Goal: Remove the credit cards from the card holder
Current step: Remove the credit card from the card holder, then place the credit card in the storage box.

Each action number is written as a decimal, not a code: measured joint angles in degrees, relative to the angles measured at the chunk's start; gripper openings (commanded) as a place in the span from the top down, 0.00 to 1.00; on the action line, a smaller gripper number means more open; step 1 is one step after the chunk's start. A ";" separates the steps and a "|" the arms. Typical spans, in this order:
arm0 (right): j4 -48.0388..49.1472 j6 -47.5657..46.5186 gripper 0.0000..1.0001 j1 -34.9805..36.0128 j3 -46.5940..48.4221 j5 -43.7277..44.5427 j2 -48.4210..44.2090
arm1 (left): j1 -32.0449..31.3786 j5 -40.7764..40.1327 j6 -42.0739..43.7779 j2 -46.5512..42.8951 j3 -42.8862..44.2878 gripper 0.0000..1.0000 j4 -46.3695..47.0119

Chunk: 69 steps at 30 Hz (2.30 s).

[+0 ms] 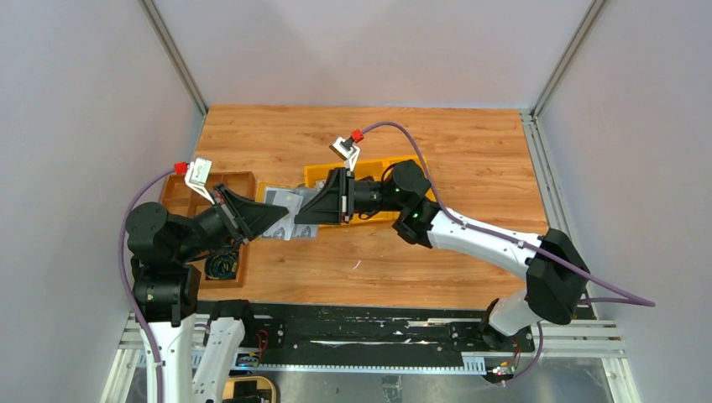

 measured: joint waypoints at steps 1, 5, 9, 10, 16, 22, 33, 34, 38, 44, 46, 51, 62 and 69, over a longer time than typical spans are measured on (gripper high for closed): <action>0.59 0.31 0.58 0.00 0.39 -0.17 0.31 | 0.00 0.00 -0.17 0.02 0.00 1.00 0.15; 2.43 1.68 0.72 0.00 1.90 -0.55 2.01 | 0.00 0.00 -1.33 0.15 0.00 1.00 0.48; 4.26 3.13 0.93 0.00 2.80 -0.85 4.00 | 0.02 -0.22 -2.34 0.07 0.02 1.00 1.79; 4.50 3.61 0.95 -0.02 2.82 -0.85 4.28 | 0.02 -0.20 -2.49 0.07 0.02 1.00 1.97; 6.71 4.76 1.00 -0.35 2.47 -1.62 4.48 | 0.02 -0.39 -2.56 0.07 0.24 1.00 2.21; 7.28 4.74 1.00 -1.49 -0.72 -1.95 1.46 | -0.15 0.59 -2.16 0.50 0.59 1.00 1.25; -7.41 -3.80 1.00 -12.37 -3.76 -6.01 -7.32 | -0.15 -6.91 13.38 3.21 8.00 1.00 -11.15; -11.93 -6.58 1.00 -13.53 -3.37 -5.95 -8.15 | -0.15 -9.07 15.58 3.48 8.85 1.00 -12.94; -28.39 -17.40 1.00 -14.97 0.90 -1.95 -7.50 | -0.15 -15.72 21.90 4.52 11.10 1.00 -17.53; -44.94 -29.86 1.00 -14.88 8.57 5.81 2.80 | -0.15 -18.95 27.74 5.60 11.72 1.00 -21.88; -49.55 -32.17 1.00 -14.75 11.15 7.72 6.73 | -0.15 -18.69 28.83 5.55 11.72 1.00 -23.08; -57.79 -38.01 1.00 -14.45 23.87 13.09 21.99 | -0.15 -16.81 30.56 5.20 11.72 1.00 -24.59; -67.34 -43.45 1.00 -14.21 42.56 19.37 41.90 | -0.15 -11.45 31.58 4.61 11.69 1.00 -25.57; -68.94 -44.61 0.68 -13.35 47.80 21.57 45.07 | -0.15 -9.31 31.61 4.50 11.69 1.00 -25.55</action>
